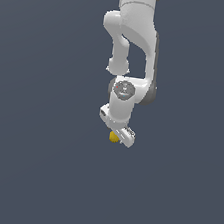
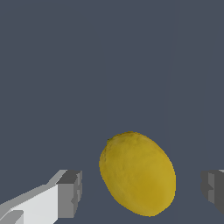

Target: Pick up the object and move it to a goal position.

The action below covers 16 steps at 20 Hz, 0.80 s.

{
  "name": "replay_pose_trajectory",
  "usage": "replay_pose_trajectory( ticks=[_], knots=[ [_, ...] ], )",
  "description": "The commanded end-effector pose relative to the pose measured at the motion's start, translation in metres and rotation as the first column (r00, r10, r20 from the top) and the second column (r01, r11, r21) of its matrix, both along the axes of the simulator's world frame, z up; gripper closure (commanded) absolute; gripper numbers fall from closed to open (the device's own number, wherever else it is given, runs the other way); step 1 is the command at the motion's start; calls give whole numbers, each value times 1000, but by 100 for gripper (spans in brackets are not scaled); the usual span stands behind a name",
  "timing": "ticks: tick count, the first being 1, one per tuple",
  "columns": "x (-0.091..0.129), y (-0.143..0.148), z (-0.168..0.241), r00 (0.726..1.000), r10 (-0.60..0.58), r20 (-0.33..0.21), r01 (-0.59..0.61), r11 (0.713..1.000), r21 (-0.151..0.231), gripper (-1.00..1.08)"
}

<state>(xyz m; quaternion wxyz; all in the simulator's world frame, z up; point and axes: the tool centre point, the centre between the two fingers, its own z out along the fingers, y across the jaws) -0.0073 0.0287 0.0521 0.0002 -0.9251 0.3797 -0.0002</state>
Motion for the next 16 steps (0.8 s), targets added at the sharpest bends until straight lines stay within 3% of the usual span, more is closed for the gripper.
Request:
replay_pose_trajectory(
  ticks=[1,7,8,16],
  knots=[
    [-1,0,-13,1000,-1,-1,1,1000,0,-92],
    [0,0,-24,1000,-2,-1,2,1000,0,-92],
    [0,0,-24,1000,-2,-1,2,1000,0,108],
    [0,0,-24,1000,-2,-1,2,1000,0,108]
  ],
)
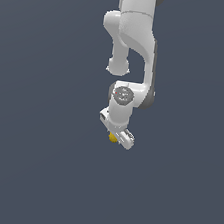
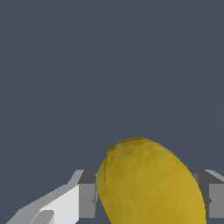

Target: Pick up the object and move it to a goal position.

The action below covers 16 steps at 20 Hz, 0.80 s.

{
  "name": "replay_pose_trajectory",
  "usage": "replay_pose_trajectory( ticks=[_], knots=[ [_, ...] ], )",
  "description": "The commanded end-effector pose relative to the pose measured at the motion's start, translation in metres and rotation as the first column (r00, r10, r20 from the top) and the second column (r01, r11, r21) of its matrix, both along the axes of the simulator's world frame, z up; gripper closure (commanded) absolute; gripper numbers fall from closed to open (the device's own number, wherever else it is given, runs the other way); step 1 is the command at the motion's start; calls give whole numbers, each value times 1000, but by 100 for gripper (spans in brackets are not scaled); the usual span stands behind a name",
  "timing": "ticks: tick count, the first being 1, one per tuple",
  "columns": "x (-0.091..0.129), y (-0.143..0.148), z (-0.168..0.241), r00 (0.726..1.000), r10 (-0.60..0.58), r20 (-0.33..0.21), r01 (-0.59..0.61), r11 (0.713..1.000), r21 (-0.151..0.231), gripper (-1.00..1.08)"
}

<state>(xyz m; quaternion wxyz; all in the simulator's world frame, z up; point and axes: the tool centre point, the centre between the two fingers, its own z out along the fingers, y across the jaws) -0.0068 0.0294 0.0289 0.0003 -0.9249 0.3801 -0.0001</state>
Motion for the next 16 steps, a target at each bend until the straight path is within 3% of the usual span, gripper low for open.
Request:
replay_pose_trajectory(
  ticks=[1,9,16],
  knots=[
    [0,-1,-1,1000,-1,-1,1,1000,0,108],
    [-2,9,13,1000,0,0,0,1000,0,108],
    [-9,37,54,1000,-1,0,1,1000,0,108]
  ],
)
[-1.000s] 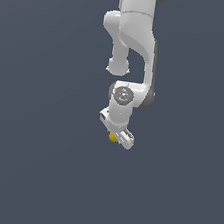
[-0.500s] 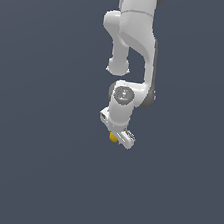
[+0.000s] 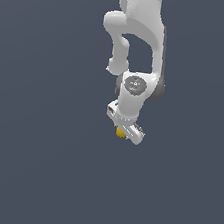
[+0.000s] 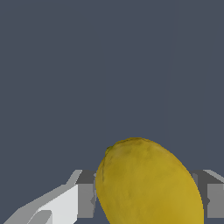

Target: Pick up the object and move it to a goal position.

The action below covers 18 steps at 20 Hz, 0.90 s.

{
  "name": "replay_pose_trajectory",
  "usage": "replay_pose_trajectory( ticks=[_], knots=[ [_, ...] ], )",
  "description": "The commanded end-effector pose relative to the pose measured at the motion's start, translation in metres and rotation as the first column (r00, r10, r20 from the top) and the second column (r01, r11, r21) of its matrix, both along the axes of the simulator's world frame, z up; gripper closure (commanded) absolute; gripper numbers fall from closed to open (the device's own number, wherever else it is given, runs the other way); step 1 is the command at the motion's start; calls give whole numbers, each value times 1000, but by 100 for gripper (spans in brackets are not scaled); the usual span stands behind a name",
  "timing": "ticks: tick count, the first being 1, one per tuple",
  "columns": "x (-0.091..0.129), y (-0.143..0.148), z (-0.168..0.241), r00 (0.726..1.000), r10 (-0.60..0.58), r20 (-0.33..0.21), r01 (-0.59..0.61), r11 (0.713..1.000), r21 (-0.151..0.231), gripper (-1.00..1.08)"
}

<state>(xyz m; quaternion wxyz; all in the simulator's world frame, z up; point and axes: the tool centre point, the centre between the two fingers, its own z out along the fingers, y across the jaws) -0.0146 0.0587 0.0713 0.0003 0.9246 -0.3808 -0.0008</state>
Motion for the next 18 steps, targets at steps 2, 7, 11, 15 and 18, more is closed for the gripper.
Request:
replay_pose_trajectory(
  ticks=[2,7,11,15,18],
  knots=[
    [-4,20,29,1000,0,2,0,1000,0,108],
    [-11,52,76,1000,0,2,0,1000,-1,108],
    [-15,74,108,1000,0,2,0,1000,-1,108],
    [-17,90,132,1000,0,2,0,1000,-1,108],
    [-18,98,143,1000,0,2,0,1000,-1,108]
  ],
)
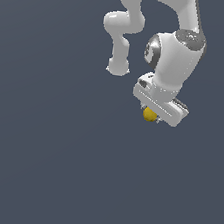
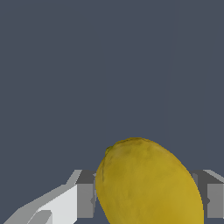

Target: Pick up the object and move it to a goal position.

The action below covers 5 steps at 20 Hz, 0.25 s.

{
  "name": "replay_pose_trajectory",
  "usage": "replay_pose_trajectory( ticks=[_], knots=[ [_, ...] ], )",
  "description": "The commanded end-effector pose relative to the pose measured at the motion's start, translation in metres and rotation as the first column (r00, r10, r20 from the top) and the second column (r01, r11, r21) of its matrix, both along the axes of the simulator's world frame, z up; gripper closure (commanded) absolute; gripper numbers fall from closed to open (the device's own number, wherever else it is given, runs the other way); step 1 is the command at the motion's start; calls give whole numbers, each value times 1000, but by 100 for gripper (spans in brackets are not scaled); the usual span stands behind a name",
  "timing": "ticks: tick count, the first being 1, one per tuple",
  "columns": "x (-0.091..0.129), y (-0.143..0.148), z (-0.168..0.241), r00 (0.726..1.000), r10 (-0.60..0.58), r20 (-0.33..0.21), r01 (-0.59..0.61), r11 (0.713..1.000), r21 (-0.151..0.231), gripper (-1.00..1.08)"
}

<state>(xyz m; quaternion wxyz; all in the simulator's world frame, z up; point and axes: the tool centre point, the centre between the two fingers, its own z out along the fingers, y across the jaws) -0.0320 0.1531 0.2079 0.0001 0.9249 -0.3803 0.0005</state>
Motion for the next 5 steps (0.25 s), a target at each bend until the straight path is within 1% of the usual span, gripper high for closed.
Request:
replay_pose_trajectory(
  ticks=[1,5],
  knots=[
    [-1,5,8,1000,-1,-1,1,1000,0,108],
    [0,9,12,1000,-1,-1,1,1000,0,108]
  ],
)
